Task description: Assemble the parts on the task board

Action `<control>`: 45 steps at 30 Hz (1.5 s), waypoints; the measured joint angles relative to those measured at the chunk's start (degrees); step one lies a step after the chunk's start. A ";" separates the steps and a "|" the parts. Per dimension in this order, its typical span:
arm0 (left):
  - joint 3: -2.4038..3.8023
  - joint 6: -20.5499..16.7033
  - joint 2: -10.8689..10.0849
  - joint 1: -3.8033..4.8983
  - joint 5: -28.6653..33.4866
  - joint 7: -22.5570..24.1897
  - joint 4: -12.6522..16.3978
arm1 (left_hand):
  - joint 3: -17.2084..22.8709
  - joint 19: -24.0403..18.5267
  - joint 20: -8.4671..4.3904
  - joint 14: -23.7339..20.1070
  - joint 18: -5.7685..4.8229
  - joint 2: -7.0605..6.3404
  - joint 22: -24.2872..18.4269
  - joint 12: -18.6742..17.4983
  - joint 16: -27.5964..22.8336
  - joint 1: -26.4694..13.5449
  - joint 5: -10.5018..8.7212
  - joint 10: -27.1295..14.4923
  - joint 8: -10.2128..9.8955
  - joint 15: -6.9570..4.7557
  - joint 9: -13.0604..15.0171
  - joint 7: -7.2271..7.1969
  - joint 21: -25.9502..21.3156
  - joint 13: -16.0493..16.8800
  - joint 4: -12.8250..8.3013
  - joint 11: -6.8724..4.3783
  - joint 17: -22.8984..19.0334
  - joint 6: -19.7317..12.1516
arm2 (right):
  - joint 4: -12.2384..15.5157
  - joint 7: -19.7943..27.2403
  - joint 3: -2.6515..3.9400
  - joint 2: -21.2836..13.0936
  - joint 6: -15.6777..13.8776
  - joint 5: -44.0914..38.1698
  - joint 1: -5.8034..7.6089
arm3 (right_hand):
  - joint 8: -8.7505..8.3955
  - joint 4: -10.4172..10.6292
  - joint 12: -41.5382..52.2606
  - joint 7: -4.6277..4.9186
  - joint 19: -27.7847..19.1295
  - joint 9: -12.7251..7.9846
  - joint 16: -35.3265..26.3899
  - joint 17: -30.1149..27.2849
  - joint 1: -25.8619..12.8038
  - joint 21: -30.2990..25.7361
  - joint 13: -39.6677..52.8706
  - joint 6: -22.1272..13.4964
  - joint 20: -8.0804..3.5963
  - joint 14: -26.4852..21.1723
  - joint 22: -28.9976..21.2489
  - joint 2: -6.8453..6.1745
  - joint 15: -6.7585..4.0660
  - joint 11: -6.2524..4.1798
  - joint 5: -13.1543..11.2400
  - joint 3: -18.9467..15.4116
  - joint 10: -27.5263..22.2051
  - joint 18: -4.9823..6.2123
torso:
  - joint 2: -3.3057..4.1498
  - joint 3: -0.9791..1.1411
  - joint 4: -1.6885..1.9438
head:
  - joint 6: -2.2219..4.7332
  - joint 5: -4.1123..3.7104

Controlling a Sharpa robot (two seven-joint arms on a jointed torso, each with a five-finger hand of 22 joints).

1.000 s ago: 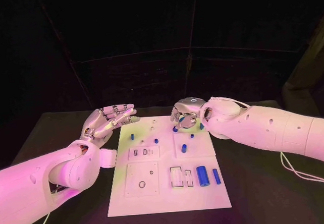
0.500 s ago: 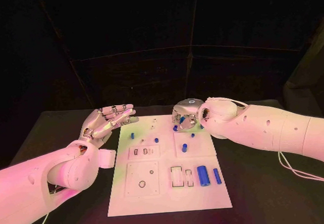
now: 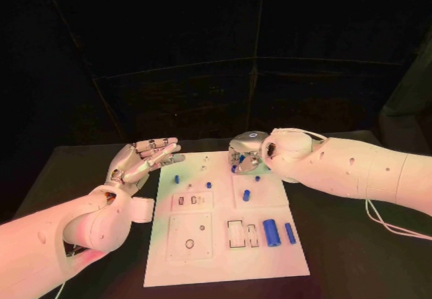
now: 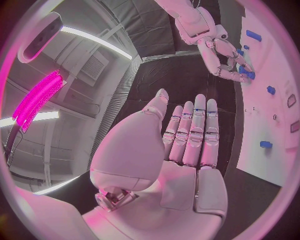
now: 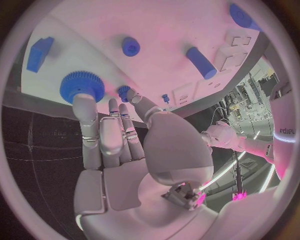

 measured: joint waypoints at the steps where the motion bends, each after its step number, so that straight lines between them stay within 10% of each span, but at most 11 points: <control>1: 0.00 0.01 0.02 0.00 0.00 -0.02 -0.05 | 0.00 0.00 0.00 0.00 0.00 0.00 0.00 0.00 0.00 0.00 0.00 0.00 0.00 0.00 0.00 0.00 0.00 0.00 0.00 0.00 0.00 0.00 | -0.13 0.03 0.00 0.10 0.15 0.04 0.00 | 0.00 0.19 0.00 0.10 0.00 0.02 0.21 0.11 0.00 0.21 0.00 0.10 0.00 0.00 0.18 0.00 0.00 -0.01 0.00 0.19 0.25 0.01 | 0.01 0.02 0.01 | -0.05 0.00; 25: -0.01 0.22 0.05 0.04 -0.03 -0.37 -0.52 | 0.01 0.38 0.03 0.00 -0.01 0.00 -0.14 -0.51 -0.23 0.00 0.00 -0.22 -0.25 0.00 -0.04 0.20 -0.21 0.01 -0.33 0.22 0.04 0.20 | -1.42 1.15 0.01 0.81 1.27 1.99 0.06 | -0.01 0.76 0.00 -0.21 -0.20 0.08 1.48 0.77 0.93 3.26 -0.05 1.62 -0.21 0.00 3.28 0.93 0.00 -0.51 -0.99 4.91 1.74 0.02 | 0.20 -0.01 0.05 | -0.31 0.01; 35: -0.01 0.29 -0.12 0.15 -0.03 -0.47 -0.49 | 0.17 0.38 0.03 0.00 -0.01 0.00 -0.25 -0.61 -0.22 0.00 0.00 -0.21 -0.24 0.00 -0.04 0.20 -0.21 -0.01 -0.48 0.21 0.10 0.20 | -0.11 1.70 0.00 -0.04 -6.26 5.91 0.24 | -0.03 0.87 0.00 0.02 -0.20 0.18 1.75 0.81 1.45 3.91 -0.07 1.85 -0.21 0.00 4.36 1.43 0.00 -0.30 -1.00 5.97 1.94 0.02 | 0.21 -0.09 0.09 | 0.18 0.34; 45: -0.01 0.60 0.22 0.17 -0.04 -0.52 -0.64 | 0.01 0.38 0.03 0.00 -0.01 0.00 -0.31 -0.61 -0.44 0.00 0.00 -0.21 -0.45 0.00 -0.03 0.20 -0.21 -0.04 -0.64 0.21 0.10 0.20 | -4.89 1.93 0.07 4.40 -9.77 8.27 0.68 | -0.20 1.08 0.00 -0.19 -0.20 0.17 1.75 0.80 1.44 4.17 -0.07 2.05 -0.21 0.00 4.46 1.43 0.00 -0.30 -1.30 6.18 2.35 0.02 | 0.36 -0.07 0.43 | 0.47 0.37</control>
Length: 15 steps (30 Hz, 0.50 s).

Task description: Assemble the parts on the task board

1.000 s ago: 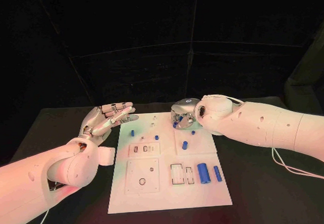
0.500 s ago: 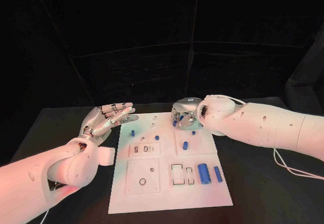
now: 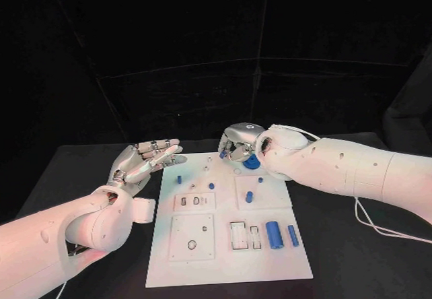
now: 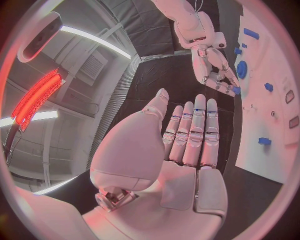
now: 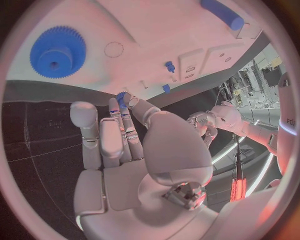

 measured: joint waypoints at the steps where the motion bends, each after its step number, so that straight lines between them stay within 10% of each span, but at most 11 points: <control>1: 0.00 0.03 0.00 0.01 0.00 0.00 0.00 | 0.00 0.00 0.00 0.00 0.00 0.00 0.00 0.00 0.00 0.00 0.00 0.00 0.00 0.00 0.00 0.00 0.00 0.00 0.00 0.00 0.00 0.00 | -0.51 0.01 0.00 0.43 -0.13 0.12 0.01 | 0.00 0.00 0.00 0.00 0.00 0.00 0.24 0.00 0.00 0.00 0.00 0.00 0.00 0.00 0.00 0.00 0.00 0.00 -0.04 0.00 0.00 0.00 | 0.02 0.00 0.04 | 0.03 0.02; 15: 0.00 0.32 0.13 0.17 -0.01 -0.03 0.09 | 0.00 0.00 0.00 0.00 -0.01 0.00 0.01 0.00 0.00 0.00 0.00 0.00 0.01 0.00 0.01 0.00 0.00 0.01 0.00 0.00 -0.01 0.00 | -5.22 0.01 0.00 5.52 0.42 0.84 0.36 | -0.02 0.33 0.00 -0.01 0.00 -0.09 0.24 -0.01 -0.03 0.22 0.00 -0.02 0.00 0.00 0.15 -0.03 0.00 0.00 -0.08 0.32 -0.01 0.00 | 0.75 -0.28 0.47 | 0.36 0.05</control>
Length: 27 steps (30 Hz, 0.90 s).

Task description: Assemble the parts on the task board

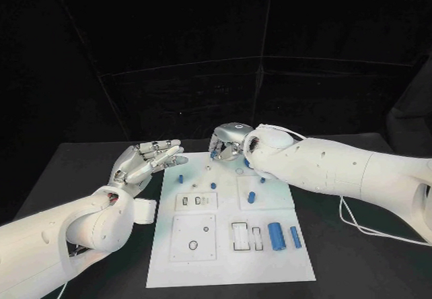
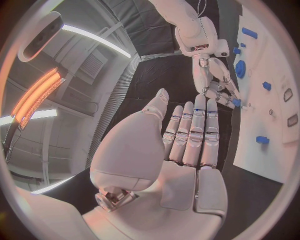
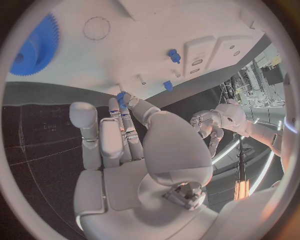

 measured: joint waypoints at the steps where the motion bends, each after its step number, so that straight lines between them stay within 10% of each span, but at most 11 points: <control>1: 0.00 0.02 0.01 0.04 0.00 0.00 0.00 | 0.00 0.00 0.00 0.00 0.00 0.00 0.00 0.00 0.00 0.00 0.00 0.00 0.00 0.00 0.00 0.00 0.00 0.00 0.00 0.00 0.00 0.00 | -0.18 -0.02 0.00 0.17 0.17 0.00 0.00 | 0.00 0.00 0.00 0.00 0.00 0.00 0.00 0.00 -0.22 0.00 0.01 0.00 0.00 0.00 0.00 -0.23 0.00 0.00 0.00 0.00 0.00 0.00 | 0.06 -0.02 0.03 | 0.02 -0.03; 27: 0.00 0.24 0.00 0.26 -0.01 -0.12 -0.07 | 0.00 0.00 0.00 0.00 -0.01 0.23 -0.09 -0.27 0.00 -0.24 0.00 0.00 0.01 0.00 0.01 0.00 -0.40 0.01 0.00 0.00 0.05 0.00 | -2.39 -0.98 0.01 2.31 1.47 -1.51 0.06 | 0.03 1.04 0.00 0.84 -0.98 -0.03 0.00 -0.75 -1.41 0.00 -0.16 -1.16 0.57 0.00 -0.82 -2.05 0.25 0.79 -1.44 0.56 -2.32 0.00 | 0.47 -0.24 0.21 | -0.08 0.16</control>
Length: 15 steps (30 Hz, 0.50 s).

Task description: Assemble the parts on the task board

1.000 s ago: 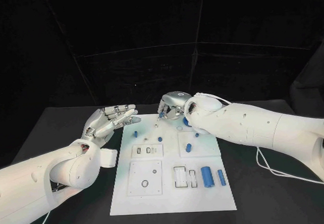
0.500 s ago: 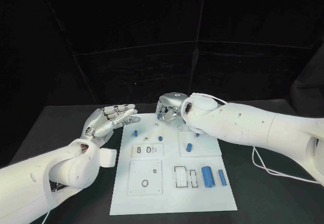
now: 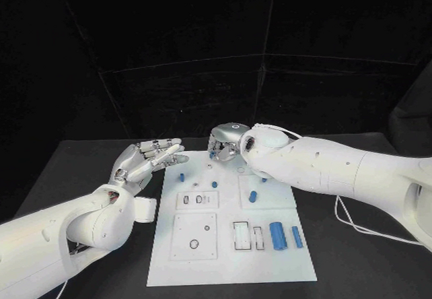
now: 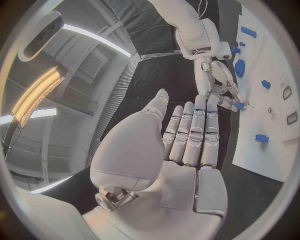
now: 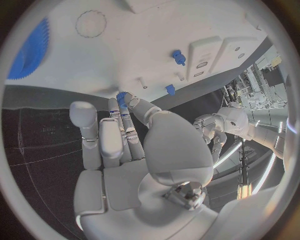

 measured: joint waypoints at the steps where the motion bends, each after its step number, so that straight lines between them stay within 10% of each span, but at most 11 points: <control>1: 0.00 0.01 0.00 0.00 0.00 -0.01 -0.01 | 0.00 0.00 0.00 0.00 0.01 0.00 0.00 0.00 0.00 0.00 0.00 0.00 0.00 0.00 0.00 0.00 0.00 0.00 0.00 0.00 0.00 0.00 | -0.05 -0.01 0.00 0.06 0.00 -0.06 -0.01 | 0.00 0.21 0.00 0.05 -0.15 -0.05 0.00 -0.03 -0.12 0.00 0.00 -0.47 0.15 -0.02 -0.22 -0.22 0.19 0.05 -0.29 -0.10 -0.63 0.00 | 0.00 -0.01 -0.01 | 0.01 0.01; 15: 0.00 0.15 -0.16 0.07 -0.01 -0.14 -0.06 | 0.00 0.00 0.00 0.00 0.00 0.00 0.01 0.00 0.00 0.00 0.00 0.00 0.00 0.00 0.00 0.00 0.00 0.01 0.00 0.00 -0.01 0.00 | 1.13 -0.09 0.00 -1.14 0.04 -0.29 0.00 | -0.16 2.35 0.27 0.66 -1.47 -0.17 -0.29 -2.20 0.60 -1.34 -0.04 -11.47 1.08 -0.20 -3.19 -2.53 0.98 1.05 -0.26 -4.04 -7.94 0.00 | 0.06 0.01 -0.14 | 0.20 0.15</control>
